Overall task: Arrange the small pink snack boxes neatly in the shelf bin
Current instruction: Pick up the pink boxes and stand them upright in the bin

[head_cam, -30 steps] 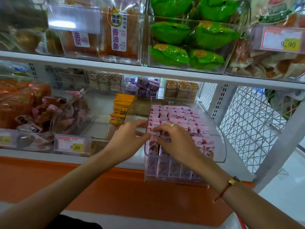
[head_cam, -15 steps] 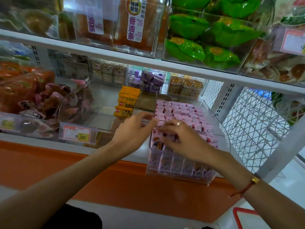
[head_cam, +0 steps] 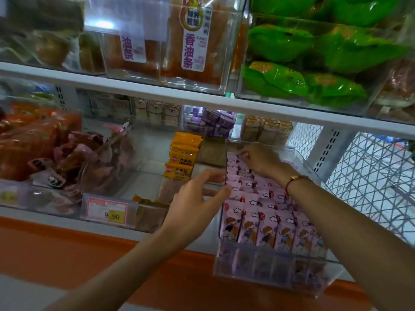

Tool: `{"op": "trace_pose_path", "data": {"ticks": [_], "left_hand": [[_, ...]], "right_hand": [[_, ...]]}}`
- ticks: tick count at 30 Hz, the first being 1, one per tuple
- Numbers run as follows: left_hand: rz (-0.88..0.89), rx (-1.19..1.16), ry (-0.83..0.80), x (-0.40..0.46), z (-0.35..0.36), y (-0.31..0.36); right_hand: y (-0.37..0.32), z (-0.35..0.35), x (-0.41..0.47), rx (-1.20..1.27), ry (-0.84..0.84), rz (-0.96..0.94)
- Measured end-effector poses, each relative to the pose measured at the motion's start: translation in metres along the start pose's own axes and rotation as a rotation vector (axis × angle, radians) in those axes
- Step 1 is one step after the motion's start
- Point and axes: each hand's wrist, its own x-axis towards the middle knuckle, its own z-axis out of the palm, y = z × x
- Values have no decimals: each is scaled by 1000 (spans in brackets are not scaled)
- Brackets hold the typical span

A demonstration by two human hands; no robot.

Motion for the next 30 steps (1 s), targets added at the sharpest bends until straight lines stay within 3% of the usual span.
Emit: {"op": "trace_pose_path", "data": {"ticks": [4,15,20,23,25,30], "left_hand": [[-6,-5,0,0,1,1],[-16,24,4,-1,2,6],[-39,35,24,-4,0,13],[2,84,128,-8,-5,20],[118,163,191,-12,-8,29],[373,374,114,-21,-1,45]], "right_hand": [[1,2,10,74,3,87],[-2,-10,3,246,358,89],[-17,-27,-37,529,708,46],[-30,-43,-74,772,873,152],[-38,-54,-98,920,848,244],[-59,-71,-149,1328,474,350]]}}
